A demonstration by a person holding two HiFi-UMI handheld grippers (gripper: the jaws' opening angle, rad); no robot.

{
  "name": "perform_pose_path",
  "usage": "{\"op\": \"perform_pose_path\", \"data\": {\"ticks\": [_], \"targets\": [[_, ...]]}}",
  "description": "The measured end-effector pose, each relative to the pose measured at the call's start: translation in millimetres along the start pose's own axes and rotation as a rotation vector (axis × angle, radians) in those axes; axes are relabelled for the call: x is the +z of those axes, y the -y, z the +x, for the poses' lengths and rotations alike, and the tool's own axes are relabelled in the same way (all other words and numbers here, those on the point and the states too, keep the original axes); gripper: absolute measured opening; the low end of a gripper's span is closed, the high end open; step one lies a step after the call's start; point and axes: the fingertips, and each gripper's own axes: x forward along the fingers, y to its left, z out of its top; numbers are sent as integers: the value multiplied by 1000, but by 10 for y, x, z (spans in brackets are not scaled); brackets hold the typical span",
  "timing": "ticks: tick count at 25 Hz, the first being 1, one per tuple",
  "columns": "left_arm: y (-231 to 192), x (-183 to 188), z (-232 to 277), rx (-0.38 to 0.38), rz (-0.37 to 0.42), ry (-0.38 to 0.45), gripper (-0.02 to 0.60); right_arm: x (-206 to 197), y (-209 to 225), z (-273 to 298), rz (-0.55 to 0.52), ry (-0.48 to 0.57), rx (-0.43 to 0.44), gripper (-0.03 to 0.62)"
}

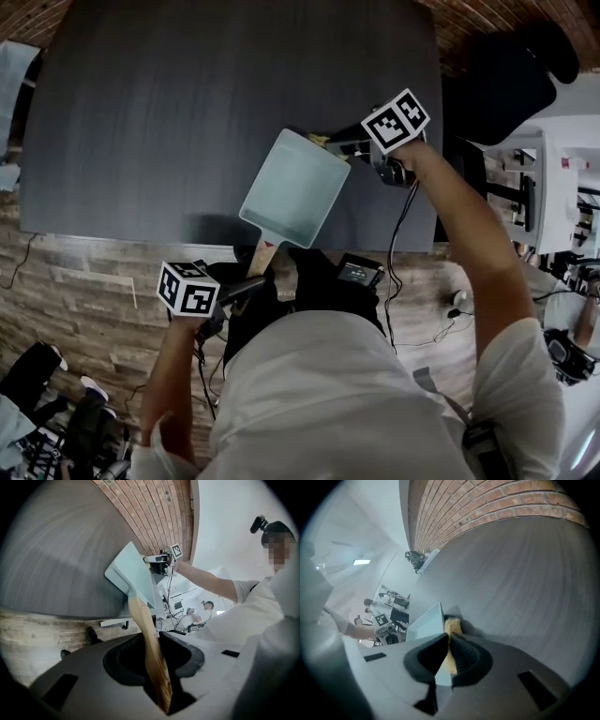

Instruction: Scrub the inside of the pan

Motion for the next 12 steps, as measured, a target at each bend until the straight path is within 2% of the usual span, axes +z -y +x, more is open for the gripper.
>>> {"op": "perform_pose_path", "data": {"ticks": [12], "targets": [[-8,1,-17,9,41,-37,127,369,-109,213,-3,46,22,32]]}}
